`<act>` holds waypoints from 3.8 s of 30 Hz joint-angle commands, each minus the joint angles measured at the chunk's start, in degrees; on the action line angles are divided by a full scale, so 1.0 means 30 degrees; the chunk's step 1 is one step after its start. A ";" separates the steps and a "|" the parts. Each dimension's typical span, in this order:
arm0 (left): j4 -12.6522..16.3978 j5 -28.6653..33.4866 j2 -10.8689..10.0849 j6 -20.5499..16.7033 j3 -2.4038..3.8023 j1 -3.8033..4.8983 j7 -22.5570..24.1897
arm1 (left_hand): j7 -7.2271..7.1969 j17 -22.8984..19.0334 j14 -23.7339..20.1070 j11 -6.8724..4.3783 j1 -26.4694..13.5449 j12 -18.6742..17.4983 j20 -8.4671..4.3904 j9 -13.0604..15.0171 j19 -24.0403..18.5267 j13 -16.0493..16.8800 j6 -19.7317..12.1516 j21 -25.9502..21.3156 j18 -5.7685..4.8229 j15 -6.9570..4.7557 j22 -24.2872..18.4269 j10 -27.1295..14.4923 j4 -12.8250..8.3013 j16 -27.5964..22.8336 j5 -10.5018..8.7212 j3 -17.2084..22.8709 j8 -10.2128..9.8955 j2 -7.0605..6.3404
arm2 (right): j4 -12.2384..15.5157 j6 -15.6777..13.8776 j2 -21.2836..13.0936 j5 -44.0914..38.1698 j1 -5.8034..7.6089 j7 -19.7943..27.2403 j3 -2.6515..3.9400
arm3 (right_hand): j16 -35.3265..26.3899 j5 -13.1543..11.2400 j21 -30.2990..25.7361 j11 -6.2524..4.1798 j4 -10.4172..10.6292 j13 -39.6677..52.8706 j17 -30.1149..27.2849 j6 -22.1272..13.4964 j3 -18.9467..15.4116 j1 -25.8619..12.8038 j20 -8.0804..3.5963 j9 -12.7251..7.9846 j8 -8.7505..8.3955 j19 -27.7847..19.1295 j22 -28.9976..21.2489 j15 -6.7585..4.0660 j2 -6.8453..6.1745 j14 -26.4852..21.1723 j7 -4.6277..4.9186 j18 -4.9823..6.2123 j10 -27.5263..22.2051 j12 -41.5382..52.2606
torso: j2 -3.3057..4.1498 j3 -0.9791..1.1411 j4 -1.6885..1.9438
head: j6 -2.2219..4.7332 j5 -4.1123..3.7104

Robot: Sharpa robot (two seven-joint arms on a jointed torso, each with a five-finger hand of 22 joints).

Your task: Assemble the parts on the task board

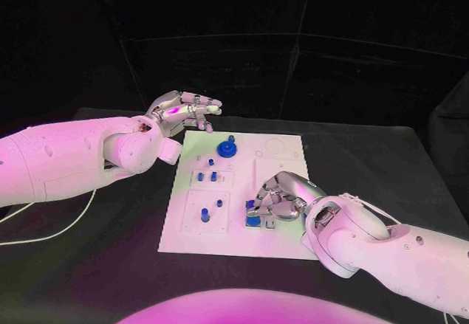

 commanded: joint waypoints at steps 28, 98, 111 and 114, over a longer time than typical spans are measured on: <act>0.0035 0.0058 -0.0041 0.0217 0.0015 0.0032 -0.0022 | 0.0094 -0.0030 -0.0116 0.0020 0.0220 0.0056 0.0015 -0.0009 0.0024 -0.0019 -0.0002 -0.0102 0.0134 0.0029 -0.0019 -0.0074 -0.0088 -0.0002 -0.0057 0.0016 -0.0049 -0.0037 | -0.0298 0.1940 0.0183 -0.1888 0.0024 -0.1119 0.0004 | 0.0111 -0.0472 0.0190 -0.0088 -0.1431 0.0145 0.3322 0.0396 0.1005 0.1709 -0.0176 -0.0211 -0.0150 0.0597 0.1015 -0.0180 0.1007 0.1630 -0.0223 -0.0182 0.0178 0.0067 | 0.0011 0.0007 -0.0007 | -0.0117 0.0069; 0.0033 0.0056 -0.0077 0.0328 -0.0260 0.0021 0.0055 | 0.0097 -0.0074 -0.0139 0.0023 0.0313 0.0058 0.0006 -0.0014 0.0019 -0.0024 -0.0023 -0.0102 0.0133 0.0026 -0.0020 -0.0103 -0.0175 0.0005 -0.0055 0.0023 -0.0056 -0.0028 | 0.0076 0.4271 -0.3661 -0.3363 0.0057 -0.3941 0.0012 | -0.0079 0.2441 0.0001 0.0577 -0.0365 -0.0077 0.3076 0.0542 -0.1606 -0.0960 0.0365 -0.1672 -0.4073 0.0461 0.0760 0.0387 0.1017 0.1578 0.0552 -0.0109 0.0000 -0.0660 | -0.0060 0.0011 -0.0026 | -0.0089 -0.0723; 0.0058 0.0056 -0.0103 0.0428 -0.0266 0.0019 -0.0013 | 0.0100 -0.0091 -0.0148 0.0028 0.0318 0.0060 0.0006 -0.0014 0.0014 -0.0025 -0.0025 -0.0102 0.0130 0.0029 -0.0020 -0.0111 -0.0186 0.0008 -0.0057 0.0016 -0.0055 -0.0017 | -0.0070 0.5416 -0.3103 -0.5423 -0.0009 -0.4536 0.0007 | -0.0069 0.2834 0.0015 0.0502 -0.1411 -0.0124 0.3130 0.0769 -0.0780 0.0528 0.0281 -0.1611 -0.4416 0.0481 0.0831 0.0319 0.1547 0.1587 0.0515 -0.0123 -0.0113 -0.0863 | -0.0071 -0.0003 -0.0014 | -0.0126 -0.0723; 0.0066 0.0056 -0.0113 0.0427 -0.0267 0.0019 -0.0015 | 0.0100 -0.0091 -0.0148 0.0028 0.0318 0.0060 0.0006 -0.0014 0.0014 -0.0025 -0.0025 -0.0102 0.0130 0.0029 -0.0020 -0.0111 -0.0186 0.0008 -0.0057 0.0016 -0.0055 -0.0017 | -0.0070 0.5366 -0.3049 -0.5415 -0.0016 -0.4632 0.0007 | -0.0063 0.5127 0.0026 0.0456 -0.1310 -0.0132 0.3152 0.0867 -0.0540 0.0274 0.0252 -0.1647 -0.4590 0.0498 0.0860 0.0298 0.1627 0.1592 0.0464 -0.0131 -0.0135 -0.0924 | -0.0079 -0.0003 -0.0014 | -0.0129 -0.0720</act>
